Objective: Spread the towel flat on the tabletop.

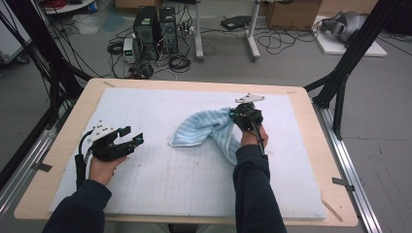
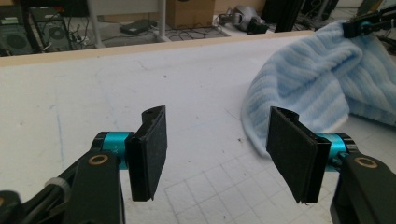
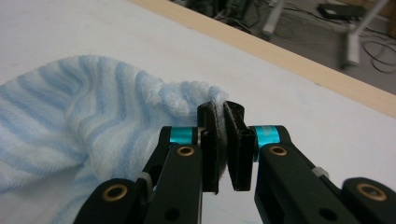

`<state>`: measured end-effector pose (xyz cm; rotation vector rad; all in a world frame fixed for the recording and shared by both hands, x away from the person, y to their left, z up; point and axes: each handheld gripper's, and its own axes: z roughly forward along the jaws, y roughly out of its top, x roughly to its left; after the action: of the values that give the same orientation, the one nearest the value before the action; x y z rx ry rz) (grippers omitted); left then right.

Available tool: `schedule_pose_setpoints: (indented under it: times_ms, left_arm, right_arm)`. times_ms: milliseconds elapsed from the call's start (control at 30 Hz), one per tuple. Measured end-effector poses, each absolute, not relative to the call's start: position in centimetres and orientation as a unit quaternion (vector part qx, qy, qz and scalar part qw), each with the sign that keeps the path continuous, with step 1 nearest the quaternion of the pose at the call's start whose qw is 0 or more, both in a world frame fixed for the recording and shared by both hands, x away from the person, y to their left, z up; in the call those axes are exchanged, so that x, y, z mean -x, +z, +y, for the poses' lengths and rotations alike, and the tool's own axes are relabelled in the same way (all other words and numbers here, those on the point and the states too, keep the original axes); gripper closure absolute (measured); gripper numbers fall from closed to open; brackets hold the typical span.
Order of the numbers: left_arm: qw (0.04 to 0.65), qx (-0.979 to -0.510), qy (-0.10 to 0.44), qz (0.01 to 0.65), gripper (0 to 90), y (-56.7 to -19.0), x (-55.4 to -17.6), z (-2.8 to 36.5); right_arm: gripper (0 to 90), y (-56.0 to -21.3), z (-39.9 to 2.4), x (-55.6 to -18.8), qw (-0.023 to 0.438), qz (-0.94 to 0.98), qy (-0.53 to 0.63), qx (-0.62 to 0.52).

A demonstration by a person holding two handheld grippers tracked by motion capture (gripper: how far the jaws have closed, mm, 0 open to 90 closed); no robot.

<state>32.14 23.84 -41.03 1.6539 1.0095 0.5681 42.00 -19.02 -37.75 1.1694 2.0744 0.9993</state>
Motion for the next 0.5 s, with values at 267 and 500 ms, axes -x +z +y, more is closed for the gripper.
schedule_pose_setpoints:
  times_ms: [267, 500]
  left_arm:
    - [0.530, -0.704, 0.227, 0.415, 38.8, -41.4, -32.1, 22.6]
    - [0.529, -0.702, 0.232, 0.417, 38.7, -41.3, -32.1, 23.1]
  right_arm:
    - [84.8, -38.5, -23.7, -42.0, 0.307, 0.736, 0.321, -0.511]
    - [82.8, -39.7, -28.1, -40.8, 0.316, 0.702, 0.304, -0.561]
